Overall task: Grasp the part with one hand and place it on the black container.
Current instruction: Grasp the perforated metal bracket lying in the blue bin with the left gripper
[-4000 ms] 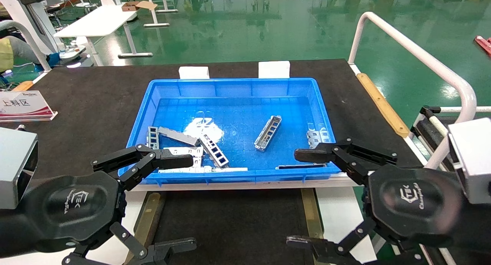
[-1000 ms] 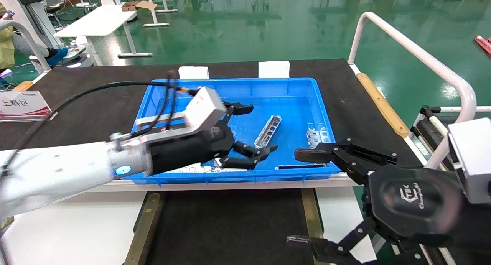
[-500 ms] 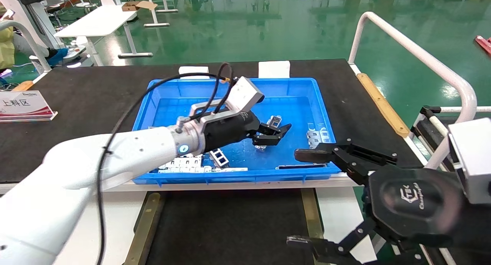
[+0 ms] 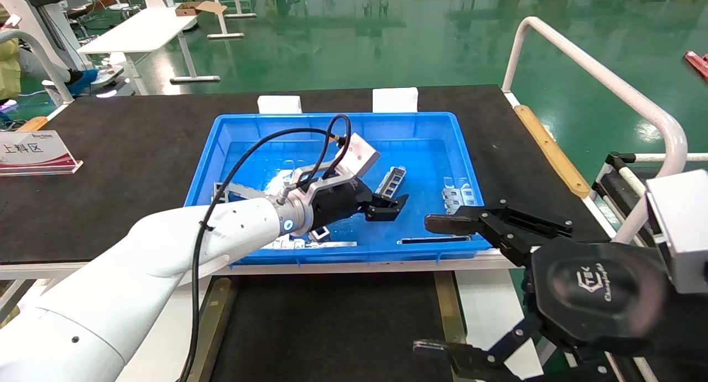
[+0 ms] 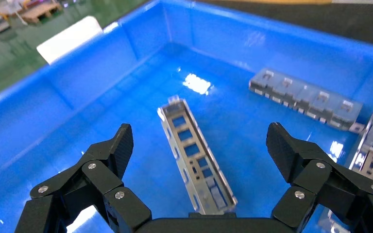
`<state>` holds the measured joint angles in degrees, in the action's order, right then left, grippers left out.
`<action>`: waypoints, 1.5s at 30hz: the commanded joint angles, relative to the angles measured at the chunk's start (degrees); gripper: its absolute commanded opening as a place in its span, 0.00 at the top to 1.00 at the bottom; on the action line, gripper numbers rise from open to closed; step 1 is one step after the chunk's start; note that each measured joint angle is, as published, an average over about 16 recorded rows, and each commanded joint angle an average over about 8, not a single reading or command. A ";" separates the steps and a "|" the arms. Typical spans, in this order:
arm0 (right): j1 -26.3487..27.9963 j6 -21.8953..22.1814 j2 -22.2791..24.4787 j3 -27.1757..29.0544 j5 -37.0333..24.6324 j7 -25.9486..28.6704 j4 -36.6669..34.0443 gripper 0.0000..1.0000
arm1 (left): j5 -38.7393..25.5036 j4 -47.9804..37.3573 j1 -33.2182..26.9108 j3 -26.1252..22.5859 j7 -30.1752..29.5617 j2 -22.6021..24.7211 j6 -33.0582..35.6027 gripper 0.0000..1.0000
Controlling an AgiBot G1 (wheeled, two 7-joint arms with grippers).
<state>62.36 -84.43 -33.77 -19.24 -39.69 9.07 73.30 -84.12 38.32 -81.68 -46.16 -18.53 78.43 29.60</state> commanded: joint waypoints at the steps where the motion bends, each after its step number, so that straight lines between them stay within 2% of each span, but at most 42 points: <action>1: 0.00 0.00 0.00 0.00 0.00 0.00 0.00 0.00 | 0.85 -0.77 -0.37 -2.35 -1.09 0.10 -1.44 0.00; 4: 0.00 0.00 0.00 -0.01 0.00 0.00 0.00 0.00 | 2.06 -1.48 -0.89 -6.05 -3.04 0.18 -3.50 0.00; 5: 0.00 0.00 0.00 -0.01 0.01 0.00 0.00 0.00 | 2.45 -1.63 -1.05 -7.23 -3.64 0.19 -4.15 0.04; 6: 0.00 0.00 0.00 -0.01 0.01 0.00 0.00 0.05 | 2.87 -1.75 -1.19 -8.43 -4.25 0.21 -4.81 0.12; 12: 0.00 0.01 0.01 -0.02 0.01 -0.01 0.00 0.77 | 5.32 -1.65 -1.90 -14.90 -7.42 0.24 -8.39 0.87; 13: 0.00 0.01 0.01 -0.02 0.01 -0.01 0.00 0.90 | 5.73 -1.55 -2.01 -15.88 -7.90 0.24 -8.91 0.95; 14: 0.01 0.01 0.01 -0.02 0.01 -0.01 0.00 0.98 | 6.11 -1.45 -2.12 -16.81 -8.34 0.24 -9.39 1.00; 28: 0.01 0.02 0.02 -0.04 0.03 -0.02 0.00 1.00 | 10.66 -0.87 -3.46 -27.04 -13.12 0.20 -14.76 1.00; 45: 0.02 0.03 0.03 -0.06 0.04 -0.03 0.00 1.00 | 15.06 -1.36 -4.40 -32.81 -14.77 0.10 -17.36 1.00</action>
<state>62.37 -84.40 -33.75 -19.31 -39.65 9.04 73.30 -69.08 37.06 -86.03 -78.84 -33.21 78.52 12.19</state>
